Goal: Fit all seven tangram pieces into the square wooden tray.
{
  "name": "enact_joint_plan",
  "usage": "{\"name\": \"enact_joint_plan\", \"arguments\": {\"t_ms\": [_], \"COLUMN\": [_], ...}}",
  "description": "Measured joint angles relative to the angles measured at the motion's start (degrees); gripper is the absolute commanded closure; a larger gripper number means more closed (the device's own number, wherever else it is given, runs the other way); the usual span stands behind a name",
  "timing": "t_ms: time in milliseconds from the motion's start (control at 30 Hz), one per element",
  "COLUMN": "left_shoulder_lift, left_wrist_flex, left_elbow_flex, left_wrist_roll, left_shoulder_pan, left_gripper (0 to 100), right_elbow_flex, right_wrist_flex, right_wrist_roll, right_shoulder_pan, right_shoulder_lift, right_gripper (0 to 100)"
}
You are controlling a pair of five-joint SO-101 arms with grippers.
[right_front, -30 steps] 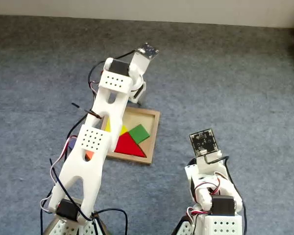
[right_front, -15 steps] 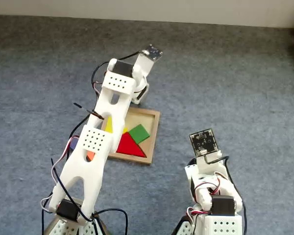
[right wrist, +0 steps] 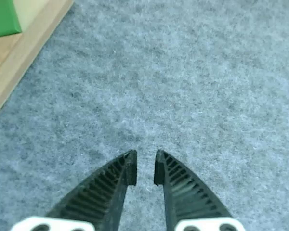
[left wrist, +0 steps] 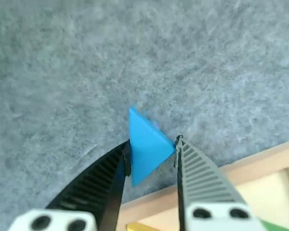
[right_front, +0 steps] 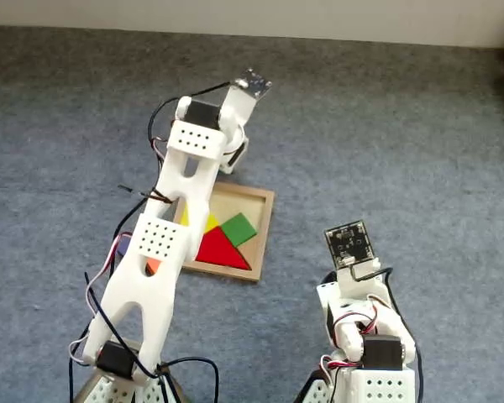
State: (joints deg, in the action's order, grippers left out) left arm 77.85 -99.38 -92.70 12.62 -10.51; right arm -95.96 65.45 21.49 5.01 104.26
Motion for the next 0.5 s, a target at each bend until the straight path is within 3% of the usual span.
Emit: {"name": "enact_joint_plan", "arguments": {"t_ms": [500], "left_shoulder_lift": [-9.76], "left_wrist_flex": [-1.14], "left_elbow_flex": [1.85], "left_wrist_roll": [2.29], "left_shoulder_pan": [-0.09], "left_gripper": [88], "right_elbow_flex": [0.00], "right_wrist_flex": [-1.05], "right_wrist_roll": [0.00], "right_shoulder_pan": [0.00], "right_shoulder_lift": [0.00], "right_gripper": [92.2]}}
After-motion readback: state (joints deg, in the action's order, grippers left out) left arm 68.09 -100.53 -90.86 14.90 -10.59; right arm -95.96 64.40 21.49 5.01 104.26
